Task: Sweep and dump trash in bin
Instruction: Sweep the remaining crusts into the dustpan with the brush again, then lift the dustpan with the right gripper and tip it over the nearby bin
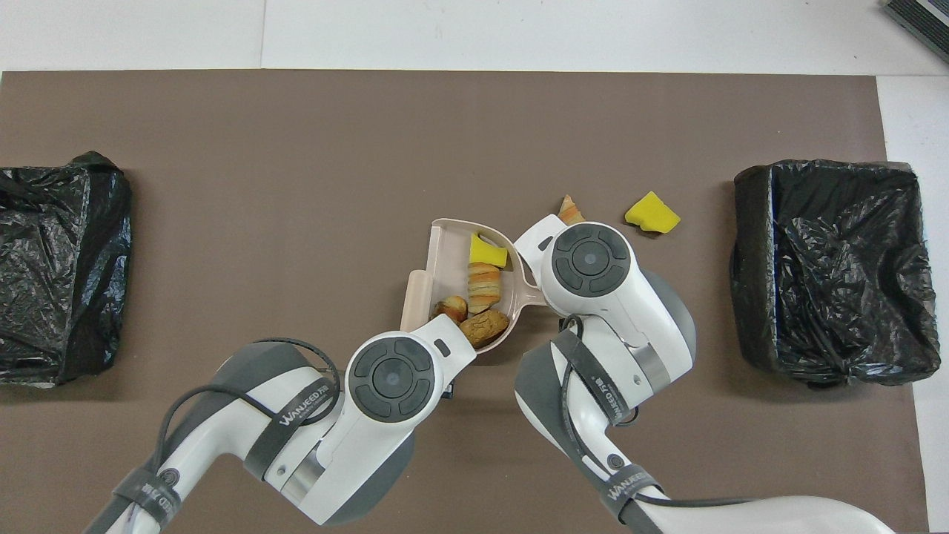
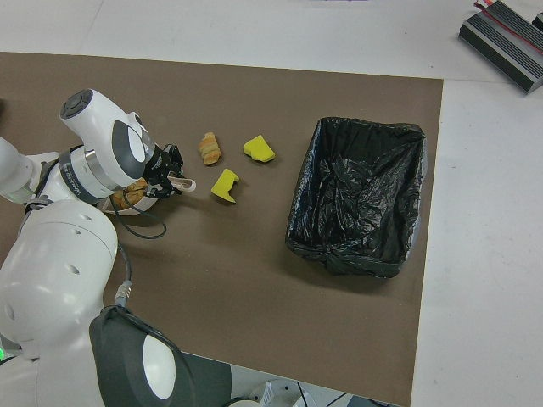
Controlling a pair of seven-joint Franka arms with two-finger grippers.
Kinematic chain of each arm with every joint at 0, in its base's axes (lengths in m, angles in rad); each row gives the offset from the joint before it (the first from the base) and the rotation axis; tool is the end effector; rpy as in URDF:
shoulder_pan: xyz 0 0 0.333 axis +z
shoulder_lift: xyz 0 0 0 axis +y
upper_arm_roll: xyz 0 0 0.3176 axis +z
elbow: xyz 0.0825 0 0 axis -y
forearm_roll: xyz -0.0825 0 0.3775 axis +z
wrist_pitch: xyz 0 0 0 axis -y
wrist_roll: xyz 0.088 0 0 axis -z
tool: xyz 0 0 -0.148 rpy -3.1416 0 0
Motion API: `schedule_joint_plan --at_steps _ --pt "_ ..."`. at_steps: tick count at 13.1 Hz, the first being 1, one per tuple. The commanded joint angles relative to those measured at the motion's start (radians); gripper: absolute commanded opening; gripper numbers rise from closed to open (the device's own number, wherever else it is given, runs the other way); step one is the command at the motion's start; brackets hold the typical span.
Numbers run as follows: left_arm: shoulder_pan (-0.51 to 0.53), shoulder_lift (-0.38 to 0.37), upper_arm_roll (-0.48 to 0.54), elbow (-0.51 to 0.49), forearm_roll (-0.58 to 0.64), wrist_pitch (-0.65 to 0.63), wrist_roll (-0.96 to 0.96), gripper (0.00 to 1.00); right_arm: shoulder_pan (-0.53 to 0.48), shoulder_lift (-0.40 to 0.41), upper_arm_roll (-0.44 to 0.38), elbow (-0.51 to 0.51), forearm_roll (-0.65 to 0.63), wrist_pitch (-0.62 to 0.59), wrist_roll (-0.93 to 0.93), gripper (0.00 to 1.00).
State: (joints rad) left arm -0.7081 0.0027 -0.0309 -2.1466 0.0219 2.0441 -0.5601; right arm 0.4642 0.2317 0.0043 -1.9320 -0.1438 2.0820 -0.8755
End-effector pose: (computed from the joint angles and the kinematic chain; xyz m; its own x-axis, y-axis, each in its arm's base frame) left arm 0.3831 -0.3464 0.3566 0.9795 -0.1854 -0.0793 -0.1911 -0.9790 -0.0713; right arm 0.5307 0.2547 0.3267 0.1498 0.9780 -0.1454 0.9886 -0.1500 0.0097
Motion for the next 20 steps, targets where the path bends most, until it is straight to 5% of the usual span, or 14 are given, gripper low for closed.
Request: schedule_joint_plan --at_steps 1,4,11,15,20 --pt "0.030 -0.027 0.005 0.066 0.020 -0.103 0.014 0.00 -0.022 -0.011 0.008 0.056 -0.004 -0.078 -0.017 0.00" --pt "0.079 -0.101 0.005 0.099 0.020 -0.177 0.016 0.00 -0.050 -0.066 0.005 0.057 0.003 -0.141 -0.020 0.00" --pt "0.104 -0.132 0.005 0.053 -0.005 -0.176 0.008 0.00 -0.280 -0.271 -0.003 0.057 0.003 -0.273 -0.094 0.00" --pt "0.073 -0.187 -0.003 -0.099 -0.103 -0.012 -0.012 0.00 -0.500 -0.313 -0.012 0.085 -0.007 -0.281 -0.222 0.00" --pt "-0.143 -0.188 -0.006 -0.291 -0.117 0.235 -0.233 0.00 -0.696 -0.281 -0.023 0.120 -0.036 -0.237 -0.232 0.00"
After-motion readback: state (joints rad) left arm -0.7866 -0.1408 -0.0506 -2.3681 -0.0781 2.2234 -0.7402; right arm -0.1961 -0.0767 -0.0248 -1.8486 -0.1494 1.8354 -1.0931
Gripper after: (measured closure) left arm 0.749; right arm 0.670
